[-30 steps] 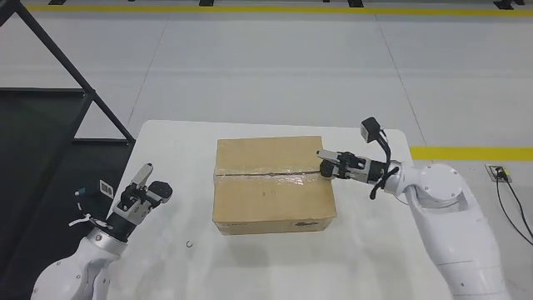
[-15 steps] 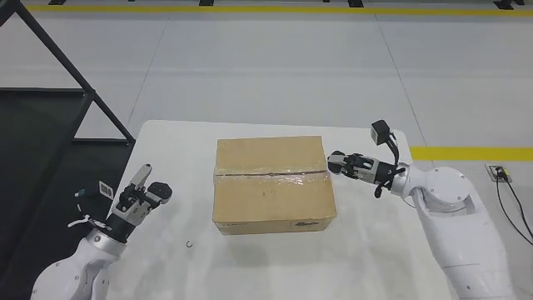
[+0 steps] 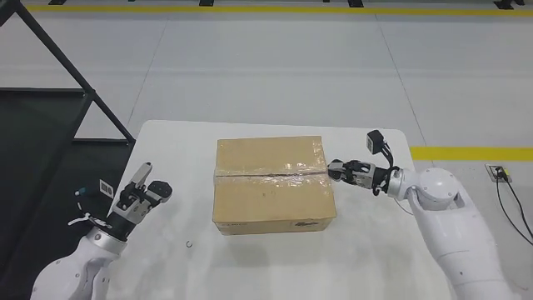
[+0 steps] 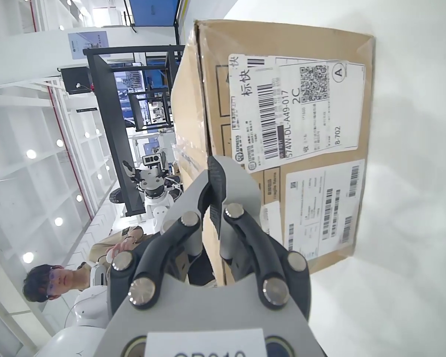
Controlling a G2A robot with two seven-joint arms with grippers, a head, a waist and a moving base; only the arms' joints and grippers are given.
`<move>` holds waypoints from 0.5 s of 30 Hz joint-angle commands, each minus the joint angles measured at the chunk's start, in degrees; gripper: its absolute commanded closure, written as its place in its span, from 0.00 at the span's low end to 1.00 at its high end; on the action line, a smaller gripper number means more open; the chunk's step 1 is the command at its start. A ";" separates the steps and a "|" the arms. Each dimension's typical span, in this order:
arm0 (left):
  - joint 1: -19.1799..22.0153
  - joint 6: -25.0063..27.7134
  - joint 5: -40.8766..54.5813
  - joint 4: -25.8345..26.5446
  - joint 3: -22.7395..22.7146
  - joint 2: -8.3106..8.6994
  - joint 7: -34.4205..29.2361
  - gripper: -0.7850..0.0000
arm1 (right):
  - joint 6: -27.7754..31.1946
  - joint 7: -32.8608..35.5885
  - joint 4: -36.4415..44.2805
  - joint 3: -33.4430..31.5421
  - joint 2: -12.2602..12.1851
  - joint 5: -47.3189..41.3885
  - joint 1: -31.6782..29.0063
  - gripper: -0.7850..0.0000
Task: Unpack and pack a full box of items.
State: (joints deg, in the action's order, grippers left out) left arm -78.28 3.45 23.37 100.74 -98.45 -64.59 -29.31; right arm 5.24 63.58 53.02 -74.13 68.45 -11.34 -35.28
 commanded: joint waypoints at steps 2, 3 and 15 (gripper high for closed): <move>0.24 -0.23 -0.30 0.05 0.28 0.02 0.06 0.00 | 1.24 0.23 -2.01 0.26 0.06 -1.07 0.45 1.00; 0.31 -0.29 -0.42 0.06 0.36 0.03 0.04 0.00 | 1.55 0.24 -2.59 0.31 0.07 -1.36 0.61 1.00; 0.94 -0.66 -1.25 -0.38 1.02 0.10 0.45 0.00 | 4.18 2.38 -7.85 2.62 0.59 -3.98 2.20 1.00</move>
State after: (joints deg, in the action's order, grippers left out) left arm -77.42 2.84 22.20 100.42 -97.53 -64.49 -28.98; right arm 9.30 65.75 45.67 -71.81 68.97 -15.27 -33.31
